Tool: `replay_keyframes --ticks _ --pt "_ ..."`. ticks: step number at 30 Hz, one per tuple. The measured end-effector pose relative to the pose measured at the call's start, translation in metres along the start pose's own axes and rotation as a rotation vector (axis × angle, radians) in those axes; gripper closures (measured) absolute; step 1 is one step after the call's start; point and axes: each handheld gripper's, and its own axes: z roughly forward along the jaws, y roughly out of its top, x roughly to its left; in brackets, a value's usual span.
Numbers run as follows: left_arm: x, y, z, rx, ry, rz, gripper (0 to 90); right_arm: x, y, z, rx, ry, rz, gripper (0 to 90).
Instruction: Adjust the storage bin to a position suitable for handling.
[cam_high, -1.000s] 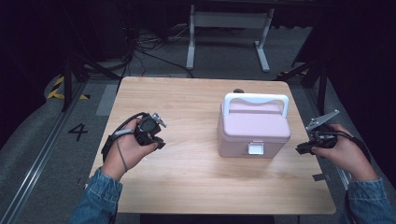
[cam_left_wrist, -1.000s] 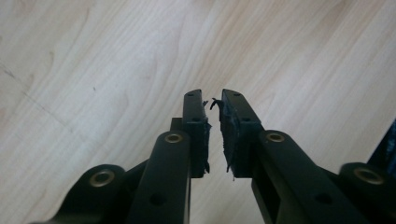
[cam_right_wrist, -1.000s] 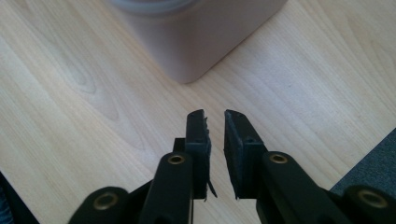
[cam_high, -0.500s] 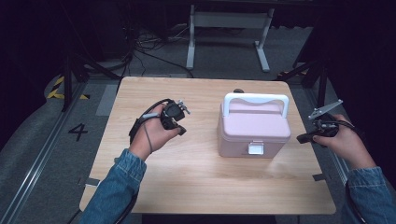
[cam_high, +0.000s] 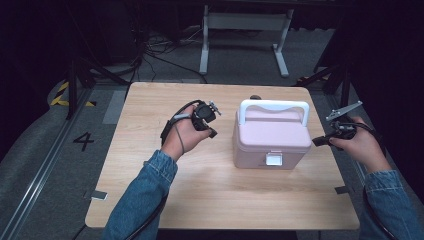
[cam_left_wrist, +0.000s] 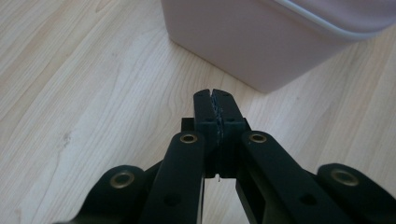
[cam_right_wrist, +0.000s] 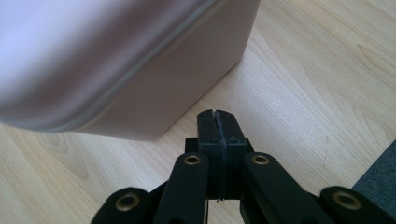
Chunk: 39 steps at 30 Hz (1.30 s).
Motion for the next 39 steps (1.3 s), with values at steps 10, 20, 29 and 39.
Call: replay_keyframes --ticks 10,20,29,39 --pt "-0.003 0.021 0.023 -0.022 -0.017 -0.006 90.0 -0.002 0.009 0.011 -0.049 0.018 0.016 90.0" --pt "-0.009 0.038 0.037 -0.050 -0.017 -0.016 90.0 0.000 0.023 0.020 -0.061 0.021 0.027 90.0" --pt "-0.013 0.034 0.034 -0.001 0.043 -0.007 90.0 0.009 0.025 0.022 -0.042 0.043 0.025 90.0" --pt "-0.031 -0.005 0.012 0.027 0.053 0.025 90.0 0.045 0.030 0.027 -0.021 0.080 -0.046 90.0"
